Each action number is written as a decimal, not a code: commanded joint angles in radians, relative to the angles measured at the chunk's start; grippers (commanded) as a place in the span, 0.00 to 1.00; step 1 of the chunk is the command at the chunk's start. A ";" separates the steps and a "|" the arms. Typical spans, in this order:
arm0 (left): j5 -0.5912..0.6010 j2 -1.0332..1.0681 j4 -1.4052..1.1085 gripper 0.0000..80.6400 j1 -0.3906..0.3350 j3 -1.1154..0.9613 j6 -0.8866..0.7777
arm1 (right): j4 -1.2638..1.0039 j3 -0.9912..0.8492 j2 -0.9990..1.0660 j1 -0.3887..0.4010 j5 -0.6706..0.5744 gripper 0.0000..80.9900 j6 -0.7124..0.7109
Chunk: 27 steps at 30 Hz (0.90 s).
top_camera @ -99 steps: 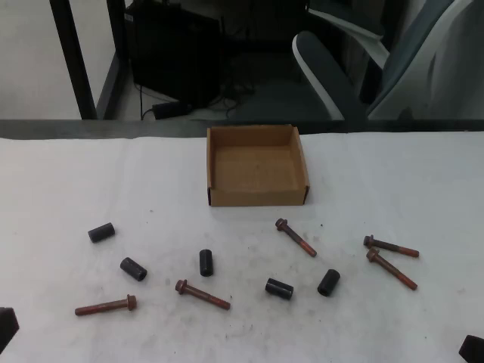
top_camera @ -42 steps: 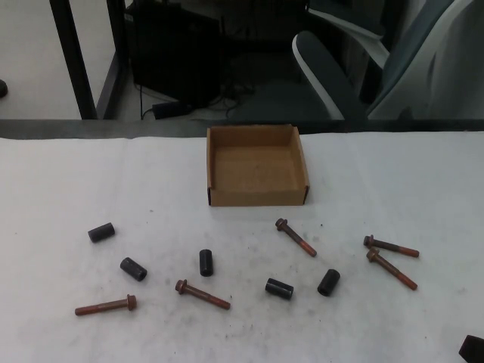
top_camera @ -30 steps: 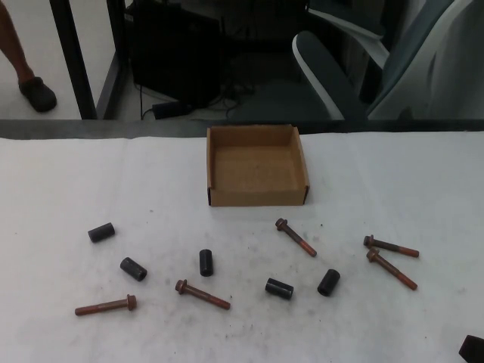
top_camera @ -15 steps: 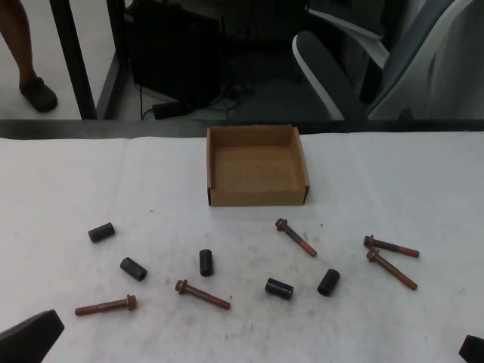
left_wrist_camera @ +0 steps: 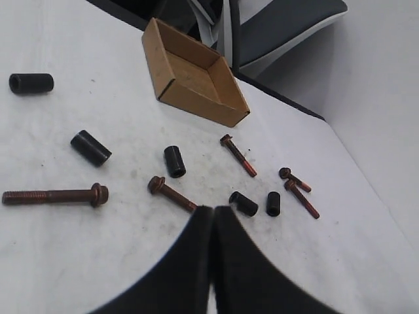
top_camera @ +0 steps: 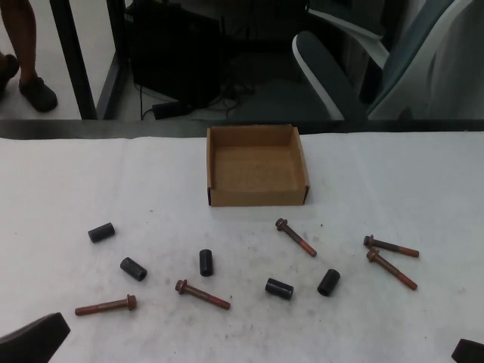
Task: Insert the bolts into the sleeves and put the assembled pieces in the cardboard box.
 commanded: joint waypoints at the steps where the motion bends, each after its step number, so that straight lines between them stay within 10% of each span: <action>1: 0.010 0.005 -0.013 0.00 0.002 -0.009 -0.038 | -0.026 -0.009 -0.003 -0.005 -0.017 0.20 -0.005; 12: 0.064 0.005 -0.047 0.47 0.002 -0.009 -0.075 | -0.023 -0.144 0.130 -0.005 -0.039 0.27 -0.206; 27: 0.070 0.005 -0.088 0.47 0.002 -0.009 -0.078 | 0.078 -0.652 0.997 -0.005 -0.023 0.40 -0.848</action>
